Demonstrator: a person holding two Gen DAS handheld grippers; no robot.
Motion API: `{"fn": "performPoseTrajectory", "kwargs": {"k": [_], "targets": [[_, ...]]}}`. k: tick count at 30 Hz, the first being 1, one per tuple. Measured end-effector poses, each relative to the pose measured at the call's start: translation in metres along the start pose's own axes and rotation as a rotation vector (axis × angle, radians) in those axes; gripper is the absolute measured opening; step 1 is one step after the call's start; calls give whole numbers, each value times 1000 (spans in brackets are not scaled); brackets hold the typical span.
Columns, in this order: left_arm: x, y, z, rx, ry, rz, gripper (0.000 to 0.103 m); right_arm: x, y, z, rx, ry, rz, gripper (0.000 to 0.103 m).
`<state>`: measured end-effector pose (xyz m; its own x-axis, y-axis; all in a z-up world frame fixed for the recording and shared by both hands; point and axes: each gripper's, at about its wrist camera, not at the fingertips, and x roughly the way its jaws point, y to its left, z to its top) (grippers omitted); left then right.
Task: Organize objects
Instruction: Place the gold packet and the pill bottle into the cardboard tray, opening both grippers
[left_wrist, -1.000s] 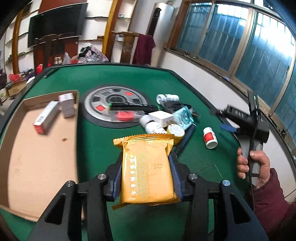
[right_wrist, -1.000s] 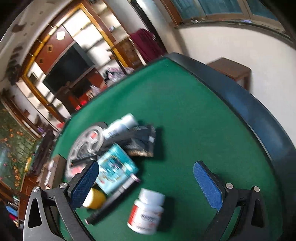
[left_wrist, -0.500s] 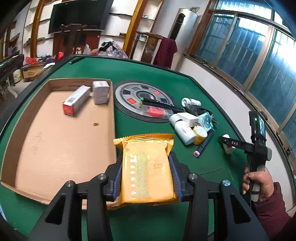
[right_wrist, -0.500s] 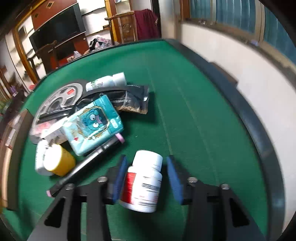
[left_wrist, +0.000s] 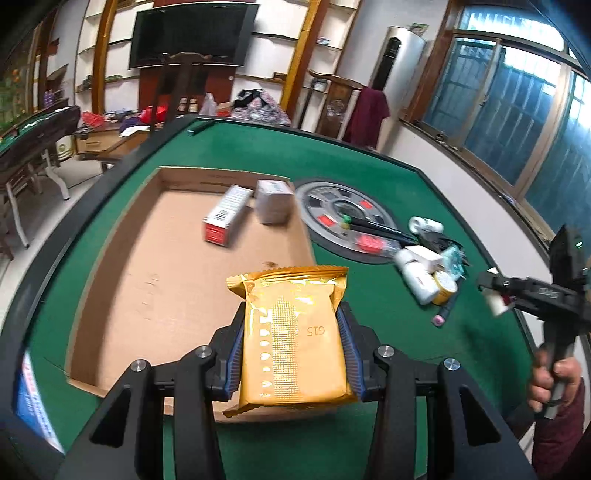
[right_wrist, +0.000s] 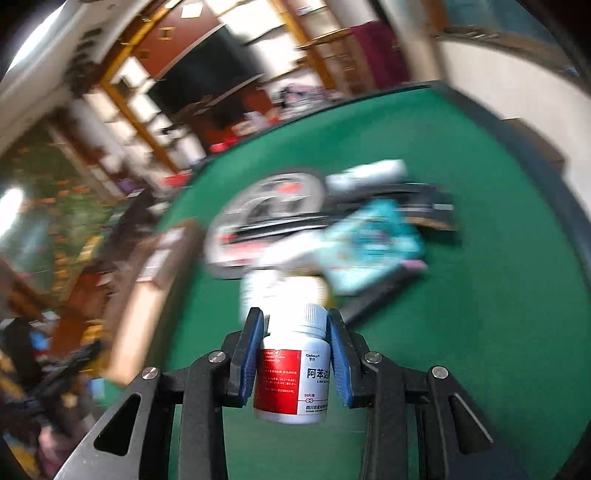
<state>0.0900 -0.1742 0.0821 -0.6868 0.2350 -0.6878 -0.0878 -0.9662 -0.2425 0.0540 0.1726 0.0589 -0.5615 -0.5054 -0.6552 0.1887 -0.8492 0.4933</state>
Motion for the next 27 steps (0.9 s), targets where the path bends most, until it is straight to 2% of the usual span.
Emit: {"fn": "performPoseTrajectory", "kwargs": {"k": [5, 8, 10, 17, 27], "targets": [[1, 19, 21, 21, -15, 81, 44, 37, 63, 15, -18, 91, 180, 38], [13, 33, 39, 17, -9, 110, 44, 64, 100, 14, -53, 135, 209, 38], [29, 45, 54, 4, 8, 131, 44, 96, 126, 16, -78, 179, 208, 38], [83, 79, 92, -53, 39, 182, 44, 179, 169, 34, -140, 230, 102, 38], [125, 99, 104, -89, 64, 184, 44, 232, 185, 44, -234, 239, -24, 38]]}}
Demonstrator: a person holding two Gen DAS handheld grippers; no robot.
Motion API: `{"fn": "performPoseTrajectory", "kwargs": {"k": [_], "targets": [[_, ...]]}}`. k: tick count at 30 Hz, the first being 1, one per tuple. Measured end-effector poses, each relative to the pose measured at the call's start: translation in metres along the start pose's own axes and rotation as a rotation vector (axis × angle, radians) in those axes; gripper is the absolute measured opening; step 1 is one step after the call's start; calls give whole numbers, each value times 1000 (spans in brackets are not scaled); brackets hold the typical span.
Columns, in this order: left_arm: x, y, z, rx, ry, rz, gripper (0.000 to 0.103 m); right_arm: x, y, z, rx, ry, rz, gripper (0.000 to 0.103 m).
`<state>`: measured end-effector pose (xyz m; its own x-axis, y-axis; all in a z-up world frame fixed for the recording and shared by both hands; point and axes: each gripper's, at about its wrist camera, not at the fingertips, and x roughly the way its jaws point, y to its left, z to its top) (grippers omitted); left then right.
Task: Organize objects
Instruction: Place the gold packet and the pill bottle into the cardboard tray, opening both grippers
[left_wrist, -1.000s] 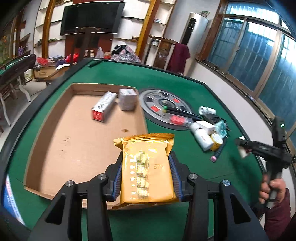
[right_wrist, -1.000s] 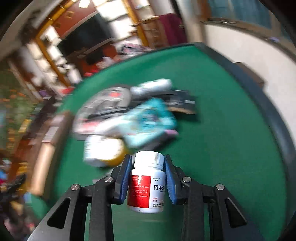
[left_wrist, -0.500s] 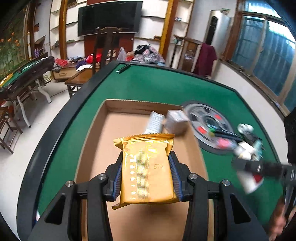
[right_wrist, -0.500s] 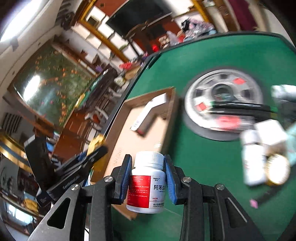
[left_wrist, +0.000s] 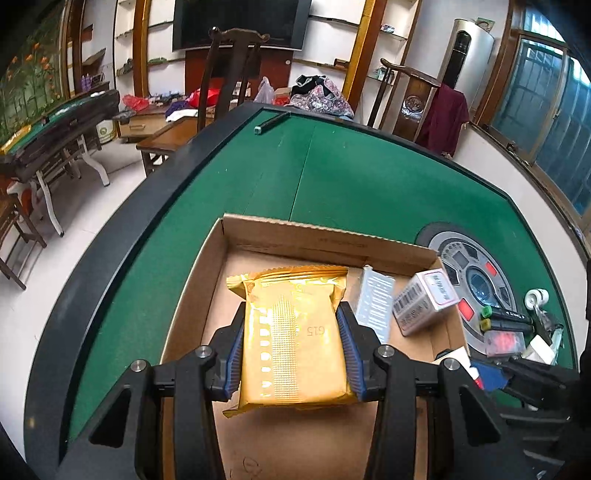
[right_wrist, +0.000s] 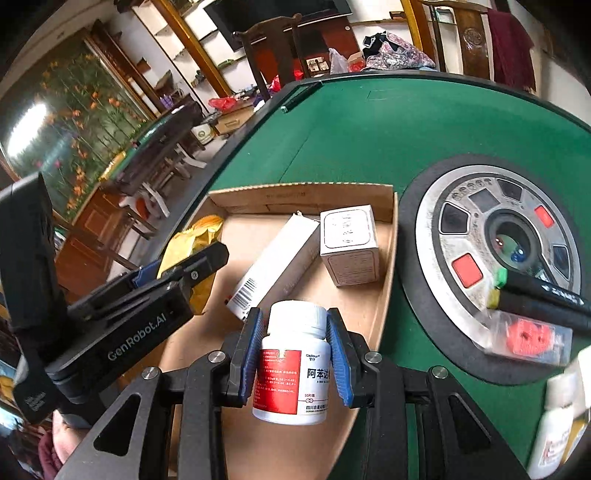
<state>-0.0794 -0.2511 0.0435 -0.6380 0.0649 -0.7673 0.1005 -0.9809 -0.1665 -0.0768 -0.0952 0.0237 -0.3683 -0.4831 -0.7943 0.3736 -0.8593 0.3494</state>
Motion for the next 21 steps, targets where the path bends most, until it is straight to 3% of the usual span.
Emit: {"fn": "performPoseTrajectory", "kwargs": {"k": [6, 8, 10, 12, 15, 17, 21], "targets": [[6, 5, -2, -14, 7, -17, 48, 13, 1, 2, -28, 4, -35, 39], [5, 7, -1, -27, 1, -15, 64, 11, 3, 3, -40, -7, -44, 40], [1, 8, -1, -38, -12, -17, 70, 9, 5, 4, -49, -14, -37, 54], [-6, 8, -1, -51, -18, -14, 71, -2, 5, 3, -49, -44, -30, 63], [-28, 8, -9, -85, -52, -22, 76, -27, 2, 1, -33, -104, -24, 68], [-46, 2, -22, -93, -101, -47, 86, -49, -6, -4, -18, -157, -23, 74], [-51, -26, -45, 30, -130, 32, 88, -80, -17, -19, 16, -223, -32, 81]]}}
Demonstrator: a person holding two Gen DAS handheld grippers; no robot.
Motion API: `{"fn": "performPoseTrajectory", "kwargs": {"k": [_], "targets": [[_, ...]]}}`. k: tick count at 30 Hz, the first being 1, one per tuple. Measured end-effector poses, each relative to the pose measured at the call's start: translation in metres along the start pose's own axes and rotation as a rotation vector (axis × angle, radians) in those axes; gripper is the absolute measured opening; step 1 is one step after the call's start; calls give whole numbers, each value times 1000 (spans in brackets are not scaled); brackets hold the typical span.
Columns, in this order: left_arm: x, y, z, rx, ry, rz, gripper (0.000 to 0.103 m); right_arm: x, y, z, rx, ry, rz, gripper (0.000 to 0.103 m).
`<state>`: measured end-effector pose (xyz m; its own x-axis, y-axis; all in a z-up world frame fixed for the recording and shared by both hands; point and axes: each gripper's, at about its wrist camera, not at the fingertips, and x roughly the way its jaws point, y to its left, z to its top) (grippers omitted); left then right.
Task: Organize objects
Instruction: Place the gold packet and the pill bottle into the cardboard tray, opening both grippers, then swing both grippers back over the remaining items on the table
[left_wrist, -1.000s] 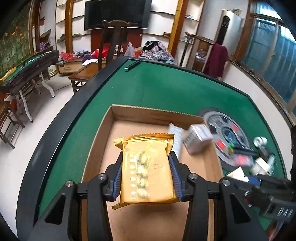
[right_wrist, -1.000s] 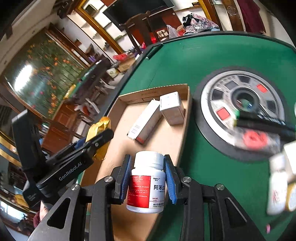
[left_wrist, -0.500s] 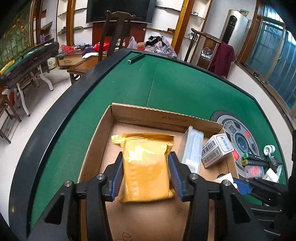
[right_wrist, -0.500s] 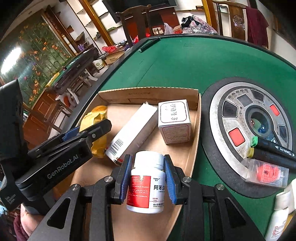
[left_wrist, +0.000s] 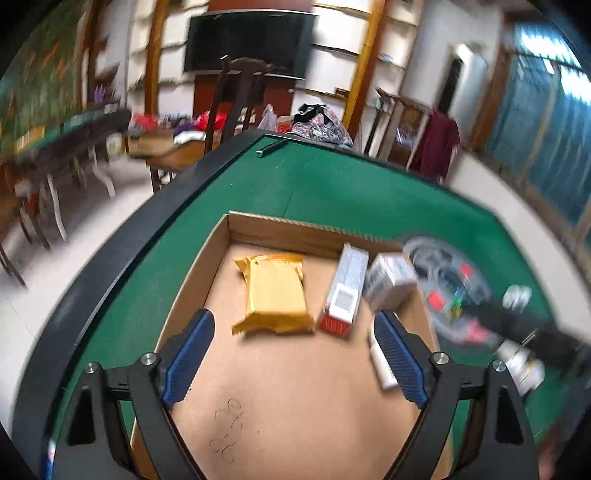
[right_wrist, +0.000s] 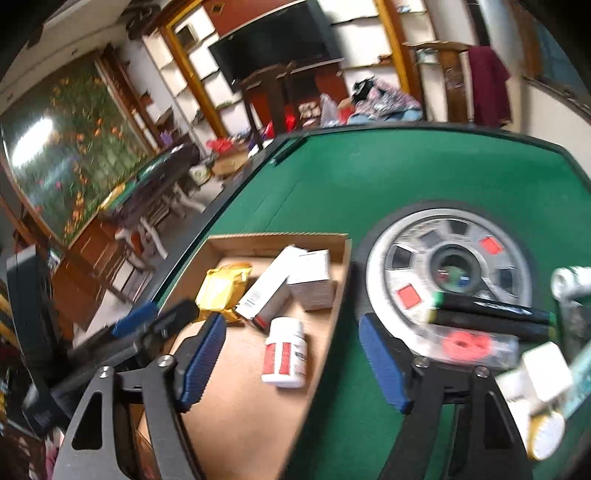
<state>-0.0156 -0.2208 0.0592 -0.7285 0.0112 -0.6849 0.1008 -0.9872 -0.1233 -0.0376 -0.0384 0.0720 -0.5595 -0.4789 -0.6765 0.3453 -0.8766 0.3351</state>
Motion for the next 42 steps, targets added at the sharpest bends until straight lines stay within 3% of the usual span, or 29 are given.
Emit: {"fn": "performPoseTrajectory", "kwargs": {"k": [4, 7, 10, 15, 21, 22, 26, 29, 35, 42], "targets": [[-6, -27, -2, 151, -28, 28, 88, -15, -6, -13, 22, -5, 3, 81], [0, -41, -7, 241, 16, 58, 88, -23, -15, -21, 46, 0, 10, 81], [5, -40, -14, 246, 87, 55, 88, -29, -25, -30, 69, 7, 13, 81], [-10, -31, -32, 260, 120, 52, 88, -46, -39, -45, 88, 22, 27, 81], [-41, -23, -44, 207, 103, -64, 88, -67, -64, -67, 120, 15, 23, 84], [-46, -22, -42, 156, 98, -115, 88, -69, -69, -69, 126, 13, 19, 83], [-53, -7, -32, -193, 133, -491, 90, -86, -94, -78, 177, -14, -3, 84], [-50, -9, -36, -342, 144, -614, 91, -98, -116, -85, 215, -27, -34, 84], [-32, -34, -49, -480, 261, -843, 91, -119, -156, -98, 293, -35, -51, 85], [-9, -54, -60, -706, 315, -1093, 92, -129, -149, -106, 201, -34, -61, 86]]}}
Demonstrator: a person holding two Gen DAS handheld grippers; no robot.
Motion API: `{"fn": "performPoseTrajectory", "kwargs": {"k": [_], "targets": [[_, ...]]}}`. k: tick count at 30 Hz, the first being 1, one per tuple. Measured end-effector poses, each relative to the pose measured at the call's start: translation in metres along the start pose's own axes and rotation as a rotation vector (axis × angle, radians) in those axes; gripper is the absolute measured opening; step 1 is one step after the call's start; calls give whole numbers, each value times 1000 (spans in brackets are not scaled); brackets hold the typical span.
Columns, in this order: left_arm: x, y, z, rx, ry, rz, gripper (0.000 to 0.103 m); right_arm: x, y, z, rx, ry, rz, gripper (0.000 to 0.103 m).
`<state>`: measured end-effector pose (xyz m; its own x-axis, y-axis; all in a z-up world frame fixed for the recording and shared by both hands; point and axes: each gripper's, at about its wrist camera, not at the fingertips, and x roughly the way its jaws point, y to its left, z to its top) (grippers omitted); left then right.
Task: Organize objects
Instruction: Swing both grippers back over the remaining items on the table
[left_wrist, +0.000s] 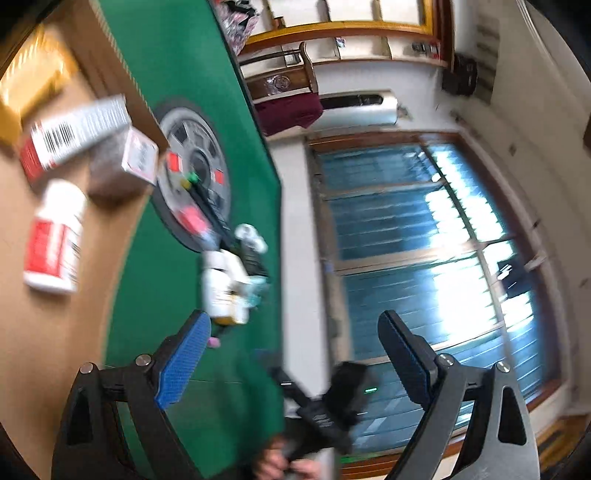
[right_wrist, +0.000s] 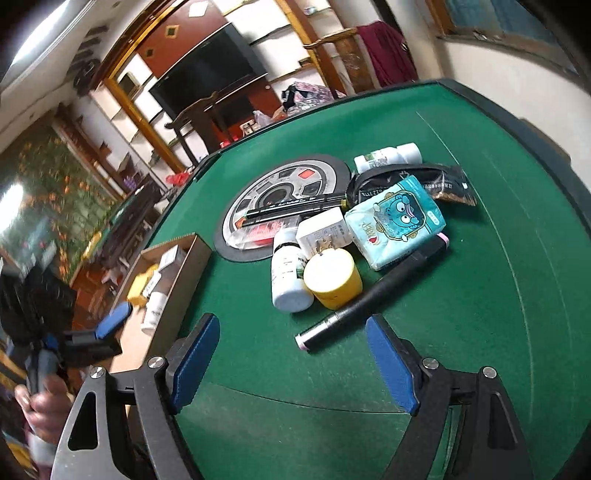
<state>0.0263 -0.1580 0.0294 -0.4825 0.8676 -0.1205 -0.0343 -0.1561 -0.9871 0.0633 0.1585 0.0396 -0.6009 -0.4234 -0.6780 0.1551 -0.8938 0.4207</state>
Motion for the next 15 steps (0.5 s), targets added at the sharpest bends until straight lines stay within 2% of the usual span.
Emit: {"fn": "performPoseTrajectory", "kwargs": {"k": [5, 7, 11, 15], "targets": [[10, 5, 1, -101, 2, -168, 94, 4, -14, -2, 39, 12, 38, 87], [11, 6, 2, -107, -10, -188, 94, 4, -14, -3, 33, 13, 48, 87], [12, 9, 3, -117, -30, -167, 95, 5, -17, -4, 29, 18, 60, 87], [12, 1, 0, -60, -28, -68, 96, 6, -29, -2, 60, 20, 60, 87]]}}
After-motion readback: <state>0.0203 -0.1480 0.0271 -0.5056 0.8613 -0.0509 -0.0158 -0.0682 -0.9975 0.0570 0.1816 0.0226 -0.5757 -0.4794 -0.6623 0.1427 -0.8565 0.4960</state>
